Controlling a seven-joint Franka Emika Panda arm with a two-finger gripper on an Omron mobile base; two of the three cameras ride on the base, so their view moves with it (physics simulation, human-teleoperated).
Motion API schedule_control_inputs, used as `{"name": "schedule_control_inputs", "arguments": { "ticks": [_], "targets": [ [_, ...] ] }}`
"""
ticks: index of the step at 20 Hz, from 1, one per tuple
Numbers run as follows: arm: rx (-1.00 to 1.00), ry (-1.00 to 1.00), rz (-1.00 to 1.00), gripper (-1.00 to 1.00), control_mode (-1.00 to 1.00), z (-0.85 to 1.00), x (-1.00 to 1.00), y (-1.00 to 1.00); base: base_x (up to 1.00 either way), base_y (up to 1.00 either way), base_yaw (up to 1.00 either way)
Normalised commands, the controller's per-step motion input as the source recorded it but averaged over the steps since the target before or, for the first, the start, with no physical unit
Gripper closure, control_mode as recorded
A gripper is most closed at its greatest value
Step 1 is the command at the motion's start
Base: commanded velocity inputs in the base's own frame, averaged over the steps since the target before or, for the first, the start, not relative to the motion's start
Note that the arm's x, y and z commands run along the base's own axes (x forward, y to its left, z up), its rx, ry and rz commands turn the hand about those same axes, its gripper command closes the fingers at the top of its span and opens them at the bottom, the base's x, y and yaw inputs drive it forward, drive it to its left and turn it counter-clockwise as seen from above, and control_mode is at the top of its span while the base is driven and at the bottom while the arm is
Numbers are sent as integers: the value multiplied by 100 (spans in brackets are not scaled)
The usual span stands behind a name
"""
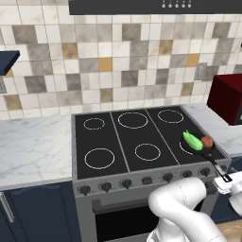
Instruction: Put the corn and onion in the pan. Then turn on the front right burner and set the heat to medium.
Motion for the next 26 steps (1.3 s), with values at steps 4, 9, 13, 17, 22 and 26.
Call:
{"name": "schedule_control_inputs", "arguments": {
  "ticks": [4, 9, 13, 17, 22, 26],
  "targets": [
    [0, 0, 0, -100, -100, 0, 29, 0, 0, 0, 0],
    [0, 0, 0, -100, -100, 0, 6, 0, 0, 0, 0],
    [0, 0, 0, -100, -100, 0, 0, 0, 0, 0, 0],
    [0, 0, 0, 100, -100, 0, 0, 0, 0, 0, 0],
    [0, 0, 0, 100, -100, 0, 0, 0, 0, 0, 0],
    [0, 0, 0, 100, -100, 0, 0, 0, 0, 0, 0]
  ]
}}
